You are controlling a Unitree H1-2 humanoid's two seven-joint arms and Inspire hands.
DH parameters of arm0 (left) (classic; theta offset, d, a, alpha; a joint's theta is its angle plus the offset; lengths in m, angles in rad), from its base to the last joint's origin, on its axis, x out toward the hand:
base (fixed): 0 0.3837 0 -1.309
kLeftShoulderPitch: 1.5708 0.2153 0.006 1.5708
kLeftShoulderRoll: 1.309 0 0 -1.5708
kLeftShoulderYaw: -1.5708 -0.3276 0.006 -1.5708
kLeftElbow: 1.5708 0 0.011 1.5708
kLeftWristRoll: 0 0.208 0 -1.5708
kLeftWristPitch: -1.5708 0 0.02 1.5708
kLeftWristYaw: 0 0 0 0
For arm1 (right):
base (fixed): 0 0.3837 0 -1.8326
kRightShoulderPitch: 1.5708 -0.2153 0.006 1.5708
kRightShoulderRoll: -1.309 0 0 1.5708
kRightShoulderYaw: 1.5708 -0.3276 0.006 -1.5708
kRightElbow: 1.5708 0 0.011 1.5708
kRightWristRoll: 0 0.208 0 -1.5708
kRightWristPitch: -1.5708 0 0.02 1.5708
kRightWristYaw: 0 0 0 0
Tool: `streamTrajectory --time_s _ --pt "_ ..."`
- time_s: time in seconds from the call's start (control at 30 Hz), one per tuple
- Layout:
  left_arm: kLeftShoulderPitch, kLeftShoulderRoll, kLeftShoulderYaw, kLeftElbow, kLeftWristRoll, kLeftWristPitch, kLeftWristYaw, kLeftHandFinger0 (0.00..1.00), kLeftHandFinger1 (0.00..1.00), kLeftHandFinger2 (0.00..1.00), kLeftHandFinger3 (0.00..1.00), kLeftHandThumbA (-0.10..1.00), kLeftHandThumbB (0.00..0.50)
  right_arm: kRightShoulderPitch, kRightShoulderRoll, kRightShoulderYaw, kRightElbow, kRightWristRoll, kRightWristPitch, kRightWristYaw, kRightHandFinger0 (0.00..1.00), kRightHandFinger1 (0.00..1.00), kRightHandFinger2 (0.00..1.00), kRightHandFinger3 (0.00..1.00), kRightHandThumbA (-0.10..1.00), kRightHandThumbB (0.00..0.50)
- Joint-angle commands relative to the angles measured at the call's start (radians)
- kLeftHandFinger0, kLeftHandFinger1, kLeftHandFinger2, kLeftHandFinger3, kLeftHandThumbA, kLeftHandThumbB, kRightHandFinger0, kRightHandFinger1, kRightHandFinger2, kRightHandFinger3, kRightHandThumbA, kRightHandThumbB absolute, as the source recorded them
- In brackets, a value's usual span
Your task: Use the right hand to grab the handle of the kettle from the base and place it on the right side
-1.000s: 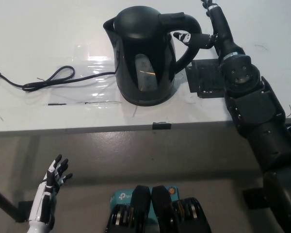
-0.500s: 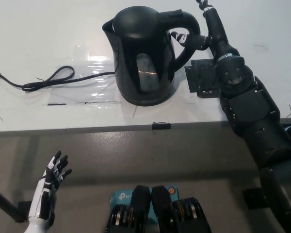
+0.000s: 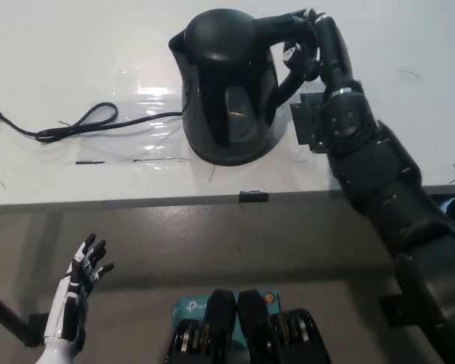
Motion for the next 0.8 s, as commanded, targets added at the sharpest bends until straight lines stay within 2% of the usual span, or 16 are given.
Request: streamTrajectory --time_s 0.0,0.03,0.07,0.17,0.37,0.43,0.47,0.5,0.6,0.63,0.67,0.7,0.73,0.77 --pt "-0.022 0.024 0.005 -0.01 -0.012 -0.022 -0.022 0.89 1.0 1.0 1.0 1.0 0.5 -0.136 0.004 0.031 0.027 -0.08 -0.078 -0.258 0.0 0.3 0.75 0.66 -0.1 0.13" --pt "-0.022 0.025 0.005 -0.013 -0.011 -0.022 -0.021 0.89 1.0 1.0 1.0 1.0 0.5 -0.137 0.005 0.029 0.03 -0.074 -0.087 -0.257 0.0 0.31 0.76 0.69 -0.1 0.109" --pt "-0.023 0.027 0.005 -0.015 -0.007 -0.024 -0.02 0.89 1.0 1.0 1.0 1.0 0.5 -0.138 0.005 0.031 0.034 -0.073 -0.087 -0.259 0.0 0.34 0.79 0.73 -0.1 0.112" --pt "-0.026 0.028 0.005 -0.017 -0.006 -0.024 -0.019 0.89 1.0 1.0 1.0 1.0 0.5 -0.143 0.002 0.034 0.044 -0.073 -0.1 -0.271 0.0 0.32 0.75 0.64 -0.1 0.13" --pt "-0.031 0.03 0.004 -0.019 -0.013 -0.014 -0.025 0.9 1.0 1.0 1.0 1.0 0.5 -0.152 0.007 0.0 0.054 -0.032 -0.156 -0.284 0.0 0.3 0.76 0.66 -0.1 0.136" --pt "-0.031 0.028 0.006 -0.019 -0.019 -0.011 -0.028 0.9 1.0 1.0 1.0 1.0 0.5 -0.156 0.009 -0.015 0.046 -0.019 -0.176 -0.3 0.0 0.36 0.81 0.66 -0.1 0.143" --pt "-0.031 0.028 0.006 -0.018 -0.02 -0.012 -0.029 0.9 1.0 1.0 1.0 1.0 0.5 -0.158 0.011 -0.024 0.04 -0.01 -0.18 -0.298 0.05 0.43 0.87 0.66 -0.1 0.144" --pt "-0.031 0.028 0.006 -0.016 -0.021 -0.014 -0.03 0.91 1.0 1.0 1.0 1.0 0.5 -0.169 0.015 -0.06 0.018 0.026 -0.172 -0.282 0.0 0.37 0.83 0.68 -0.1 0.144" --pt "-0.036 0.025 0.006 -0.009 -0.017 -0.019 -0.026 0.89 1.0 1.0 1.0 1.0 0.5 -0.189 0.014 -0.1 -0.002 0.043 -0.186 -0.272 0.0 0.27 0.75 0.7 -0.1 0.132" --pt "-0.034 0.024 0.005 -0.015 -0.011 -0.013 -0.023 0.9 1.0 1.0 1.0 1.0 0.5 -0.194 0.013 -0.111 -0.014 0.045 -0.19 -0.276 0.0 0.23 0.7 0.69 -0.1 0.132" --pt "-0.033 0.023 0.005 -0.019 -0.01 -0.01 -0.021 0.9 1.0 1.0 1.0 1.0 0.5 -0.199 0.008 -0.113 -0.027 0.039 -0.194 -0.284 0.0 0.14 0.63 0.67 -0.1 0.131" --pt "-0.033 0.025 0.005 -0.017 -0.007 -0.017 -0.021 0.9 1.0 1.0 1.0 1.0 0.5 -0.205 0.003 -0.124 -0.046 0.042 -0.189 -0.278 0.0 0.12 0.6 0.67 -0.1 0.125" --pt "-0.033 0.026 0.005 -0.013 -0.009 -0.02 -0.022 0.9 1.0 1.0 1.0 1.0 0.5 -0.207 -0.003 -0.121 -0.056 0.029 -0.182 -0.289 0.0 0.13 0.59 0.66 -0.1 0.148" --pt "-0.035 0.027 0.007 -0.009 -0.013 -0.021 -0.023 0.9 1.0 1.0 1.0 1.0 0.5 -0.209 -0.014 -0.114 -0.076 0.006 -0.172 -0.309 0.0 0.08 0.56 0.66 -0.1 0.154"
